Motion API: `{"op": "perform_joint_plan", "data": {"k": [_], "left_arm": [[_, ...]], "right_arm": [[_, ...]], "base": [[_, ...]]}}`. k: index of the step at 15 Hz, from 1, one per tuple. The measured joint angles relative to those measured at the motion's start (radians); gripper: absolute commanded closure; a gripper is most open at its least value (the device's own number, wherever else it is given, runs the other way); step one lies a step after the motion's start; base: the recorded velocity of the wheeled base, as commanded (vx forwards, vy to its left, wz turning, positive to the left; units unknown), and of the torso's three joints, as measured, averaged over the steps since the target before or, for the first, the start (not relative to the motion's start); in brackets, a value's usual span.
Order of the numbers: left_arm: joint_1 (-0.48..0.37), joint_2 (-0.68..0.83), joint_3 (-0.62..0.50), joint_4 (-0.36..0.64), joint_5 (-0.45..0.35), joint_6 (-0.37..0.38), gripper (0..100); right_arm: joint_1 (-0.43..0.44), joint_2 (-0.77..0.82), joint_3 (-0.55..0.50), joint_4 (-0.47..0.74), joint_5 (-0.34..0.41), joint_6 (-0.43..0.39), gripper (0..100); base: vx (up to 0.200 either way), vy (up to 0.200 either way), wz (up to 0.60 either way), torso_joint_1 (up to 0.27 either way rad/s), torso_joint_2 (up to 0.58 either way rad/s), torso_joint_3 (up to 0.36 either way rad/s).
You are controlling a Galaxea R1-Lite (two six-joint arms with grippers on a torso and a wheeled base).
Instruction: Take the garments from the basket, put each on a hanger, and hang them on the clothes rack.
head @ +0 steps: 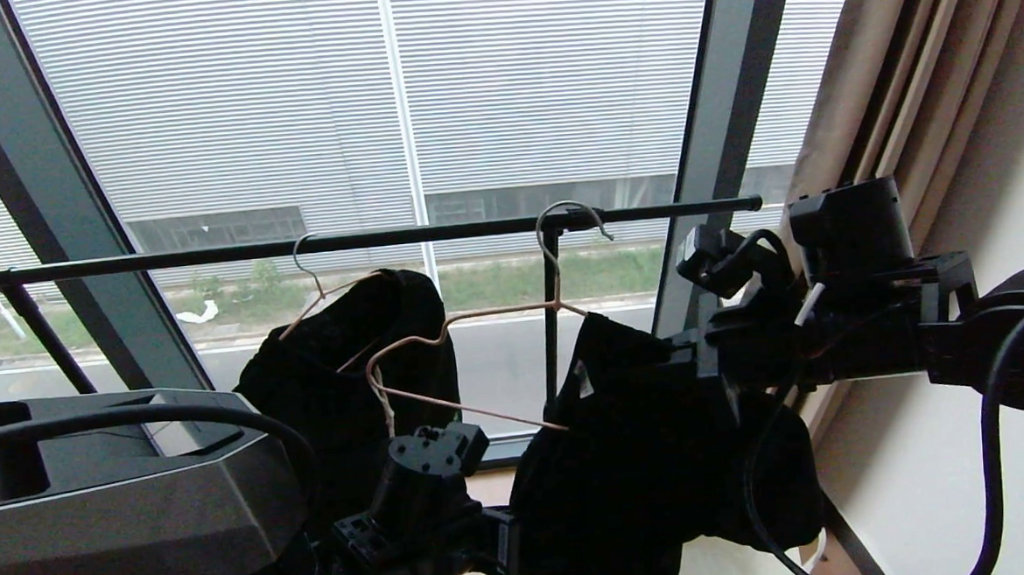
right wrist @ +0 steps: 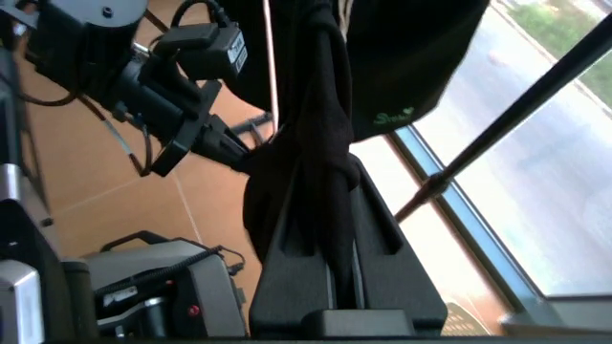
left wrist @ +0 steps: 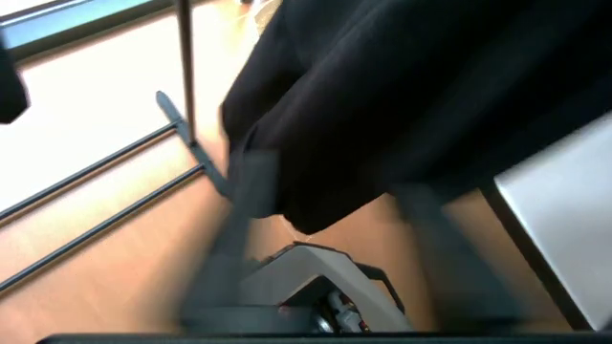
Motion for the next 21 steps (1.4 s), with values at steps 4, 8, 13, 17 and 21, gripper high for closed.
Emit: {"op": "perform_joint_plan", "data": {"k": [4,8,13,17,21], "left_arm": [[0.037,-0.017,0.062,-0.086,0.012,-0.001,100],[0.118,-0.062,0.123,-0.134,0.012,0.001,100],[0.213,-0.158,0.162,-0.136,0.012,0.01,100],[0.306,-0.195,0.159,-0.138,0.01,0.03,100],[0.343,-0.216,0.147,-0.138,0.009,0.03,100]], "right_arm": [[-0.068,0.022,-0.024,0.0,0.051,0.0,100],[-0.101,0.043,-0.035,-0.002,0.053,-0.001,100],[-0.103,0.041,-0.012,-0.003,0.053,-0.005,100],[-0.117,0.014,0.054,-0.002,0.052,-0.061,100],[-0.134,0.008,0.061,-0.002,0.051,-0.104,100]], "base": [[0.0,0.0,0.0,0.0,0.0,0.0],[0.0,0.0,0.0,0.0,0.0,0.0],[0.0,0.0,0.0,0.0,0.0,0.0],[0.0,0.0,0.0,0.0,0.0,0.0],[0.0,0.0,0.0,0.0,0.0,0.0]]}}
